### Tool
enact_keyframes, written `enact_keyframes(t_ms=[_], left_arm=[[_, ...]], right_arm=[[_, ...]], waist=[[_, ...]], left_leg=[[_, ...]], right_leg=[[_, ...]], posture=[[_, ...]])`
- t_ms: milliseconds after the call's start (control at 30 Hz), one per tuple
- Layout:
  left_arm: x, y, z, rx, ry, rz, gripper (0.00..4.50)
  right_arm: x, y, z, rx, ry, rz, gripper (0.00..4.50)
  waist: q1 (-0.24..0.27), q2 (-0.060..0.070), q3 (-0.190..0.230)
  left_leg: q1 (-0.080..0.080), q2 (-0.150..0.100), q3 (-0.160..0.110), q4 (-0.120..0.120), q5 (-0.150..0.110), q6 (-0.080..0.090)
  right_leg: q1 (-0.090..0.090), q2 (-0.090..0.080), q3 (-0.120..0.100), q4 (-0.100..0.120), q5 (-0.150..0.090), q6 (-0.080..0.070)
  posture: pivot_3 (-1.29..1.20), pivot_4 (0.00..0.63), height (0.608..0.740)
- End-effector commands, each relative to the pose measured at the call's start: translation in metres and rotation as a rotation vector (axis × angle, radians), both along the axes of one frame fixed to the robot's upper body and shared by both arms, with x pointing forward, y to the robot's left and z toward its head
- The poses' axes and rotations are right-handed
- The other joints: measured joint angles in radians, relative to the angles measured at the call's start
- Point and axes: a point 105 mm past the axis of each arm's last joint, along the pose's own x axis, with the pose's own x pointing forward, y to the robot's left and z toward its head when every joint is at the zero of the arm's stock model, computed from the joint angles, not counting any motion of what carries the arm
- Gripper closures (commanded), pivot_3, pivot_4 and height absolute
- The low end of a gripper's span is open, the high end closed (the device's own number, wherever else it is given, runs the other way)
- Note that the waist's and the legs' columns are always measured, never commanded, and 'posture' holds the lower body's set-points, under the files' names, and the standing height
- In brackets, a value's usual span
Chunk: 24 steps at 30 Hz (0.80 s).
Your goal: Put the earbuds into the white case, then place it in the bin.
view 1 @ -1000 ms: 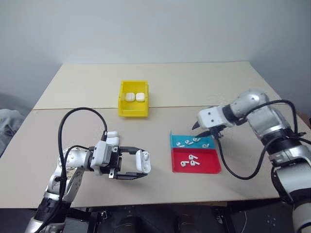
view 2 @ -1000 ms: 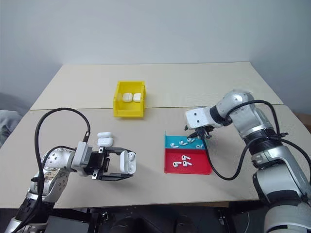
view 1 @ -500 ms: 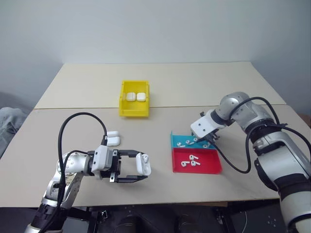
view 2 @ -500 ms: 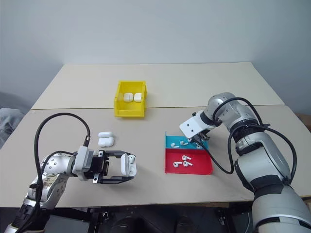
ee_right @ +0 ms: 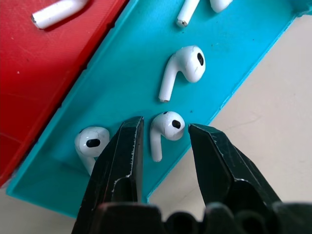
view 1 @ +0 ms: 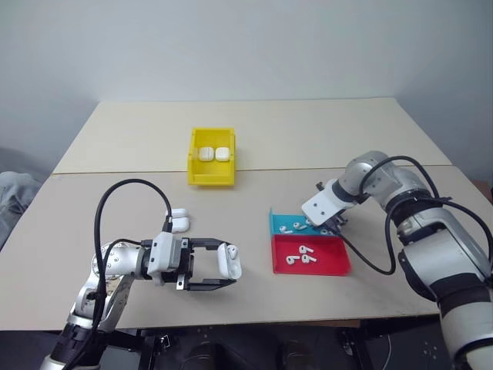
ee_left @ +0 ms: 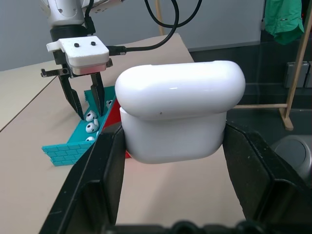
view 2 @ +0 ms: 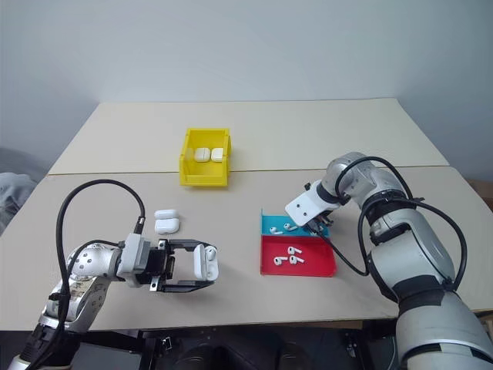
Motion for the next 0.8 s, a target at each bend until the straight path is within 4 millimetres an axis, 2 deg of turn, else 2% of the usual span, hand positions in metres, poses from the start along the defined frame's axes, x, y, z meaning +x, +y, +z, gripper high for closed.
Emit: enact_keyframes(t_ms=[33,800], left_arm=[[-0.0012,-0.0023,0.0064,0.002,-0.044,-0.012,1.77],[0.0004,-0.0040,0.0080,0.006,-0.058,-0.008,1.77]], right_arm=[[0.0053,0.0021,0.0127,-0.009,-0.054,0.018,2.64],[0.0040,-0.0012,0.0062,-0.060,-0.066,0.069,2.64]], waist=[[0.000,0.000,0.000],[-0.001,0.000,0.000]], left_leg=[[0.000,0.000,0.000,0.000,0.000,0.000],[0.001,0.000,0.000,0.000,0.000,0.000]], right_leg=[[0.000,0.000,0.000,0.000,0.000,0.000],[0.001,0.000,0.000,0.000,0.000,0.000]], posture=[[0.00,0.150,0.740],[0.00,0.150,0.740]])
